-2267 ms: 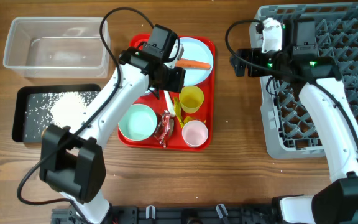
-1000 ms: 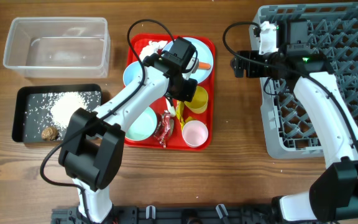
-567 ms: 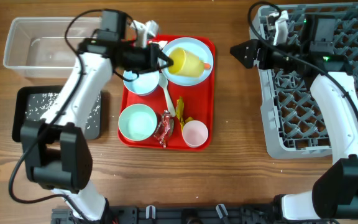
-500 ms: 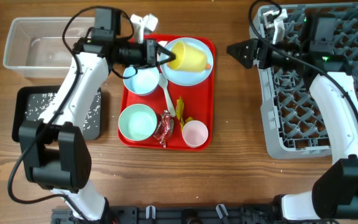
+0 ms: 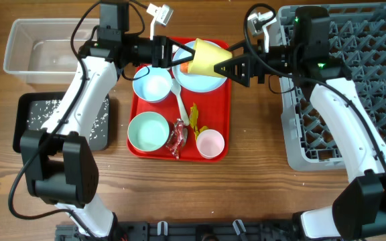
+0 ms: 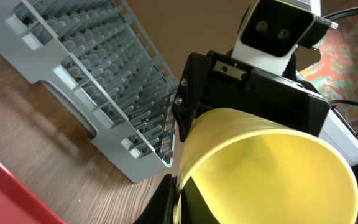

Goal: Sort waste into correct bins and load items into the dishwasher rack
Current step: 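Hand the yellow cup from the left gripper to the right gripper, then carry the yellow cup with the right gripper and place it in the dish rack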

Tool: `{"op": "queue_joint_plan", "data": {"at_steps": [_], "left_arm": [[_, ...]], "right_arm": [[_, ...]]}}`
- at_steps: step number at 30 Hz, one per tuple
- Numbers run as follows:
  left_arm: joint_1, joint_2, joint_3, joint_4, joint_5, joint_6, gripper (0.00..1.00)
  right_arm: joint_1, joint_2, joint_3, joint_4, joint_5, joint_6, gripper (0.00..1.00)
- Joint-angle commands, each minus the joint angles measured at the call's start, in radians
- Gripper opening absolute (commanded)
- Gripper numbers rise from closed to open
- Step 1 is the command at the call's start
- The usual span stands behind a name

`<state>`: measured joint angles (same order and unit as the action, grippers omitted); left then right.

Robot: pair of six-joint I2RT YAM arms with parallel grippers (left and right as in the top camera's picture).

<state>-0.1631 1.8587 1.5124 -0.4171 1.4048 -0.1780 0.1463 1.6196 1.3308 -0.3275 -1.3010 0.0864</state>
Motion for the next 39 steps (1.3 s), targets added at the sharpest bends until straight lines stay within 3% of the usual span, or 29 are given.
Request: {"op": "queue_joint_plan", "data": {"at_steps": [1, 5, 11, 13, 16, 19, 21, 27, 39], "left_arm": [[0.002, -0.022, 0.008, 0.048, 0.039, -0.021, 0.04], [0.002, -0.022, 0.008, 0.138, 0.042, -0.102, 0.04], [-0.015, -0.022, 0.008, 0.145, 0.042, -0.115, 0.04], [-0.032, -0.022, 0.008, 0.146, 0.025, -0.114, 0.04], [-0.039, -0.022, 0.008, 0.145, 0.016, -0.115, 0.04], [-0.039, -0.022, 0.008, 0.145, 0.016, -0.114, 0.04], [-0.039, -0.022, 0.008, 0.145, 0.016, -0.115, 0.11], [-0.039, -0.022, 0.008, 0.144, 0.016, -0.115, 0.14], [-0.035, -0.022, 0.008, 0.144, 0.014, -0.115, 0.14]], "right_arm": [[0.008, 0.01, -0.003, 0.003, 0.0, -0.005, 0.85], [0.008, 0.01, -0.003, 0.003, 0.0, -0.005, 0.82], [0.008, 0.01, -0.003, 0.036, -0.001, 0.013, 0.75], [0.015, 0.01, -0.003, 0.052, -0.001, 0.023, 0.69], [0.043, 0.01, -0.003, 0.082, -0.001, 0.038, 0.51], [0.043, 0.01, -0.003, 0.084, -0.001, 0.038, 0.43], [0.043, 0.01, -0.003, 0.091, 0.0, 0.042, 0.39], [0.011, 0.01, -0.003, 0.118, -0.002, 0.056, 0.36], [-0.201, 0.01, -0.003, 0.058, -0.032, -0.001, 0.38]]}}
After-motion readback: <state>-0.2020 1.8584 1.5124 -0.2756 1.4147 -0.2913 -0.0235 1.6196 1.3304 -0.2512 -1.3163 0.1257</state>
